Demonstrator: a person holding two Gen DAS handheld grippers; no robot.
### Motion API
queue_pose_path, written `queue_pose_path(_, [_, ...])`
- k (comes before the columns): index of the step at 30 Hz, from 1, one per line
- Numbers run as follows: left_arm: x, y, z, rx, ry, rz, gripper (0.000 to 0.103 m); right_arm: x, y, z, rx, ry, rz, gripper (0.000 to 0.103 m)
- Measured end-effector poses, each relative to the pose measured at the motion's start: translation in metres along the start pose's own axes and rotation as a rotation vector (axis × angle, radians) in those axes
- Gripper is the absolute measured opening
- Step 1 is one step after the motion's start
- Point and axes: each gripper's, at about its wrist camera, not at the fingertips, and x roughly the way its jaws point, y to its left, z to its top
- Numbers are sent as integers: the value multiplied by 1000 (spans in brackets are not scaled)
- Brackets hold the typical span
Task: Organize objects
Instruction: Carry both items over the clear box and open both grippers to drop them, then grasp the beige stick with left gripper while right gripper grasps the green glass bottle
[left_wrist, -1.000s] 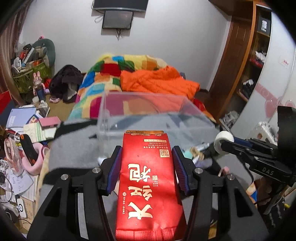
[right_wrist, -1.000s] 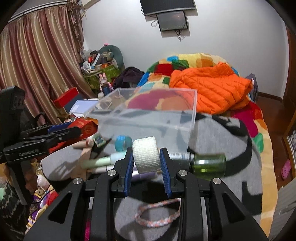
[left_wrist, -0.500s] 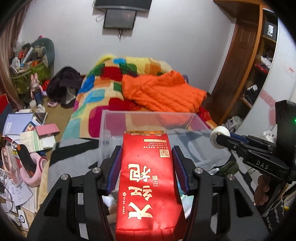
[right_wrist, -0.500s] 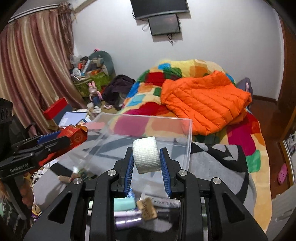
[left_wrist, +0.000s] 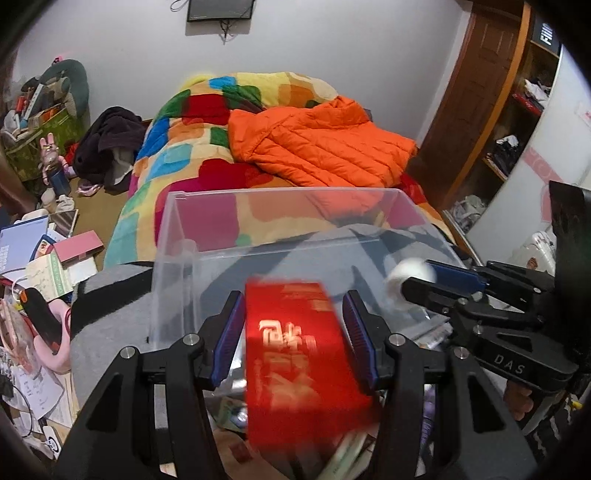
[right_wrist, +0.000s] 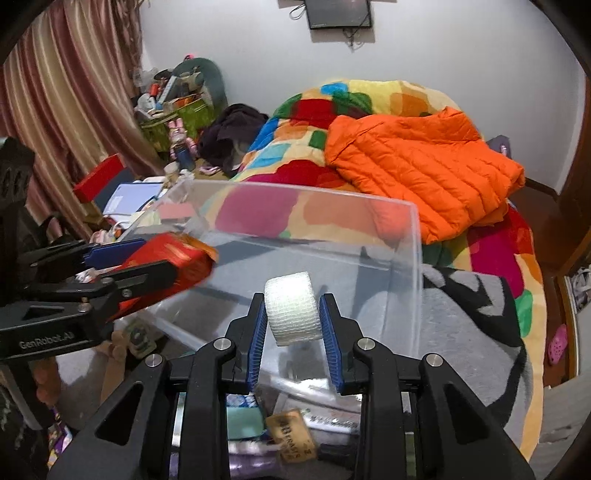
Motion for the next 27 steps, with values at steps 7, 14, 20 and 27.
queue_pose_path(7, [-35, -1, -10, 8, -67, -2, 61, -39, 3, -5, -23, -84, -9, 40])
queue_pose_path(14, [-72, 16, -34, -9, -125, 54, 78, -79, -9, -25, -32, -150, -67, 59])
queue_pose_path(20, [-73, 40, -66, -52, -84, 87, 86, -90, -34, -52, 22, -130, -108, 71])
queue_pose_path(27, [-38, 53, -98, -45, 53, 46, 86, -72, -63, -83, 83, -37, -144, 77])
